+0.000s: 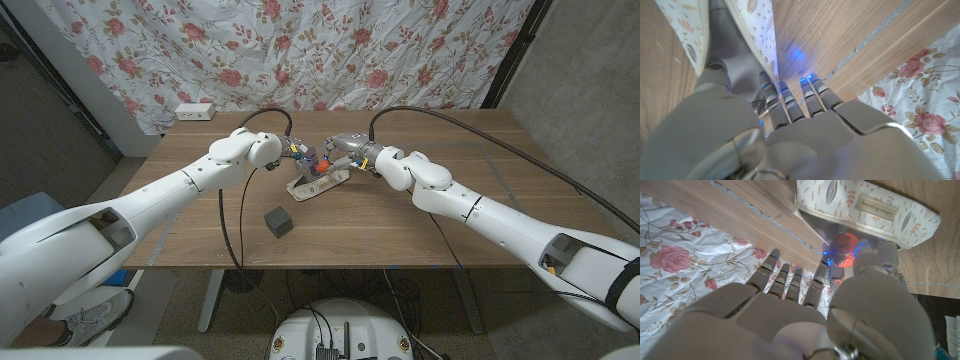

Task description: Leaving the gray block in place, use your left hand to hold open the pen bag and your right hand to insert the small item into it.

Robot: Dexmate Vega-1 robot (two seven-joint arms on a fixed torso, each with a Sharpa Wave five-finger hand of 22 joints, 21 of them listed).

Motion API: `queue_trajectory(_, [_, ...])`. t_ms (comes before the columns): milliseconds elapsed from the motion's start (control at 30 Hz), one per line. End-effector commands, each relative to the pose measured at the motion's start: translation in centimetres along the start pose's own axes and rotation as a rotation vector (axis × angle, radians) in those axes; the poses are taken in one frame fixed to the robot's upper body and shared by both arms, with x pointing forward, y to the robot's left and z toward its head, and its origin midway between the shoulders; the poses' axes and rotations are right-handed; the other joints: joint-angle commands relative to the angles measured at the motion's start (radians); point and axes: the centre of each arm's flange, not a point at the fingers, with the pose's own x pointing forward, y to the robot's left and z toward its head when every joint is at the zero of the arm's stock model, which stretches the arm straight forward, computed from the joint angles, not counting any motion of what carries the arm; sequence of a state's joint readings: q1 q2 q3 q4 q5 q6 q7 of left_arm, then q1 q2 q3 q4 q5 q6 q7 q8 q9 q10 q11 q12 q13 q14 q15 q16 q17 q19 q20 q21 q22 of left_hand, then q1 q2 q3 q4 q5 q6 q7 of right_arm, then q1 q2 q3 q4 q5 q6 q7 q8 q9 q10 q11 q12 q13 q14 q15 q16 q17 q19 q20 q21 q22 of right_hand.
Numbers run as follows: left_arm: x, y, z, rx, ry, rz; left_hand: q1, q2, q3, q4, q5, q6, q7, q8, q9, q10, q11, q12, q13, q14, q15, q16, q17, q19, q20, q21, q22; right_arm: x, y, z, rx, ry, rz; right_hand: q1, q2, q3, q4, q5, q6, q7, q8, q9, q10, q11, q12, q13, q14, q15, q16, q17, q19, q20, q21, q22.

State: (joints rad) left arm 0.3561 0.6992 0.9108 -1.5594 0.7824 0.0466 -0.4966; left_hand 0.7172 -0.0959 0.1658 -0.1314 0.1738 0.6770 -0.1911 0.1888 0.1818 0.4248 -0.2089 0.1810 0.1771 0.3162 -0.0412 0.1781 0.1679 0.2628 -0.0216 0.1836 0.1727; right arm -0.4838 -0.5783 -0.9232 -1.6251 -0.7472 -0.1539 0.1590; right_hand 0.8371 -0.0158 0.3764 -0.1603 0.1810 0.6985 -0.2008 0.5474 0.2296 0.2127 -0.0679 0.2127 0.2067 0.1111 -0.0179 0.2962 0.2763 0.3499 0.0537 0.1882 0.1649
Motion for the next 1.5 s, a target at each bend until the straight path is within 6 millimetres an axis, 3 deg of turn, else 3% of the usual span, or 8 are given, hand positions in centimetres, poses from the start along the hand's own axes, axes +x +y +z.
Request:
queue_trajectory(33, [-0.2,0.06,-0.19,-0.002,0.005,0.003,-0.001,0.005,0.006,-0.005,0.003,-0.001,0.001,0.004,0.001,-0.002,0.0,0.003,0.001,-0.005,-0.113,0.001,0.001,-0.004,0.002,0.005,0.0,0.56,0.38,0.14,-0.015,0.004,0.006,0.007,0.005,-0.001,0.0,0.003,0.022,-0.02,0.001,0.004,0.008,0.004,-0.003,0.003,0.01,0.002,0.002,0.003,0.002,0.006,0.004,0.006])
queue_trajectory(367, [-0.06,0.34,-0.45,0.002,0.006,0.004,-0.002,0.006,0.006,-0.006,0.003,-0.003,0.001,0.004,0.001,-0.002,0.0,0.003,0.001,-0.004,-0.114,0.001,0.001,-0.004,0.002,0.005,0.0,0.5,0.46,-0.01,-0.012,0.005,0.006,0.004,-0.007,-0.008,-0.001,0.0,-0.003,-0.018,-0.009,0.003,0.005,0.005,-0.005,0.003,0.007,0.004,0.0,0.003,0.002,0.009,0.004,0.006])
queue_trajectory(800, [0.42,0.47,-0.45,0.002,0.001,0.006,-0.004,0.009,0.007,-0.007,0.003,-0.003,0.003,0.004,0.001,-0.002,0.0,0.004,0.001,-0.004,-0.114,0.002,0.001,-0.003,0.002,0.006,0.0,0.32,0.34,-0.36,-0.001,-0.001,0.015,-0.011,-0.037,-0.025,0.001,-0.004,-0.082,-0.015,-0.048,-0.009,-0.014,0.008,-0.012,0.004,0.0,0.012,-0.006,0.003,-0.002,0.012,0.002,0.006])
queue_trajectory(1500, [0.63,0.4,-0.2,-0.004,-0.005,0.007,-0.004,0.013,0.011,-0.009,0.003,-0.002,0.002,0.005,0.001,-0.001,0.0,0.004,0.001,-0.002,-0.114,0.002,0.001,-0.002,0.003,0.006,0.0,0.24,0.17,-0.59,0.008,0.012,0.013,-0.029,-0.058,-0.04,0.006,0.003,-0.156,0.013,-0.084,-0.016,-0.031,0.015,-0.015,0.005,-0.004,0.02,-0.011,0.002,-0.005,0.016,0.002,0.006])
